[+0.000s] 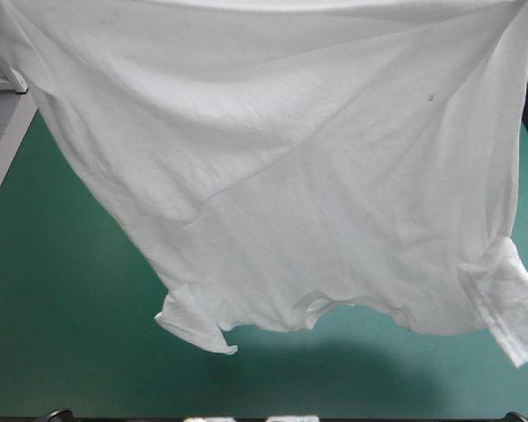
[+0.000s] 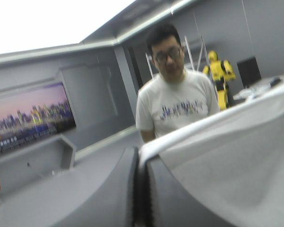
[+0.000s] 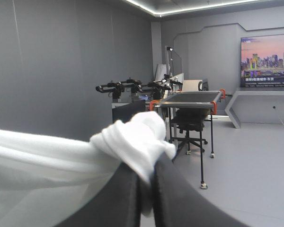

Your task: Fold the cloth

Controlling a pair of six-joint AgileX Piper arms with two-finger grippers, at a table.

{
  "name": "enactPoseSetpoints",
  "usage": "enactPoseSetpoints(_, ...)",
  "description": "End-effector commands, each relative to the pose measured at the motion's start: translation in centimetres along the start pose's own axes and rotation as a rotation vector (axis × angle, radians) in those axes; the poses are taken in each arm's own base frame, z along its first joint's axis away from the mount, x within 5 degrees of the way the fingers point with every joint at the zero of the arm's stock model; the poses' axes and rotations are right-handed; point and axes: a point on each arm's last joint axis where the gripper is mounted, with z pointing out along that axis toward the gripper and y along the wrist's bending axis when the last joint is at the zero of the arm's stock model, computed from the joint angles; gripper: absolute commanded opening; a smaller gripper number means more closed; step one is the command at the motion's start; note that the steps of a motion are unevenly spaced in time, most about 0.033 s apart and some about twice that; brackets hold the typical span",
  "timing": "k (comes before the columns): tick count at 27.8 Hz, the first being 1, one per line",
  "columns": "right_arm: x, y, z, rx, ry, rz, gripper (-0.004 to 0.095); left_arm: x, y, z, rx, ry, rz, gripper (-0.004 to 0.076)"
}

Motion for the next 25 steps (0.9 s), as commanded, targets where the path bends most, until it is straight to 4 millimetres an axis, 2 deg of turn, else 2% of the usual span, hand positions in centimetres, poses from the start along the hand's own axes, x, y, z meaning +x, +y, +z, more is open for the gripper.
enactPoseSetpoints(1, -1.8, 0.1, -0.7, -0.008, -0.163, -0.020, -0.0017, -2.8, 0.8, -1.1, -0.071, -0.277, -0.003, -0.0010)
enactPoseSetpoints(5, -2.5, 0.2, -0.3, -0.015, -0.256, -0.038, -0.0017, -2.9, 0.8, 0.4, -0.106, -0.346, 0.031, -0.0010)
enactPoseSetpoints(8, -2.1, 0.2, 1.2, -0.011, -0.262, -0.045, -0.0017, -1.6, 1.0, 2.5, -0.153, -0.288, 0.041, -0.0010)
enactPoseSetpoints(9, -1.4, 0.2, 2.7, -0.001, -0.240, -0.050, -0.0017, -0.4, 1.3, 4.2, -0.206, -0.218, 0.018, -0.0010)
enactPoseSetpoints(12, 0.1, -0.1, 5.6, 0.047, -0.188, -0.037, -0.0017, 1.8, 1.9, 6.8, -0.319, -0.113, 0.041, -0.0009)
enactPoseSetpoints(15, 1.8, -0.4, 8.6, 0.089, -0.155, -0.055, -0.0017, 3.4, 2.2, 9.4, -0.422, -0.076, 0.136, -0.0009)
enactPoseSetpoints(18, 3.6, -0.6, 11.8, 0.130, -0.146, -0.085, -0.0017, 6.2, 3.1, 12.8, -0.495, -0.054, 0.173, -0.0009)
enactPoseSetpoints(21, 5.0, -1.5, 14.7, 0.184, -0.144, -0.112, -0.0017, 9.2, 5.1, 15.8, -0.480, -0.104, 0.075, -0.0009)
enactPoseSetpoints(23, 5.3, -2.8, 16.3, 0.216, -0.180, -0.119, -0.0017, 10.8, 7.1, 17.3, -0.443, -0.214, -0.030, -0.0009)
enactPoseSetpoints(25, 5.6, -4.9, 18.2, 0.245, -0.239, -0.101, -0.0017, 12.1, 8.9, 18.4, -0.432, -0.340, -0.065, -0.0010)
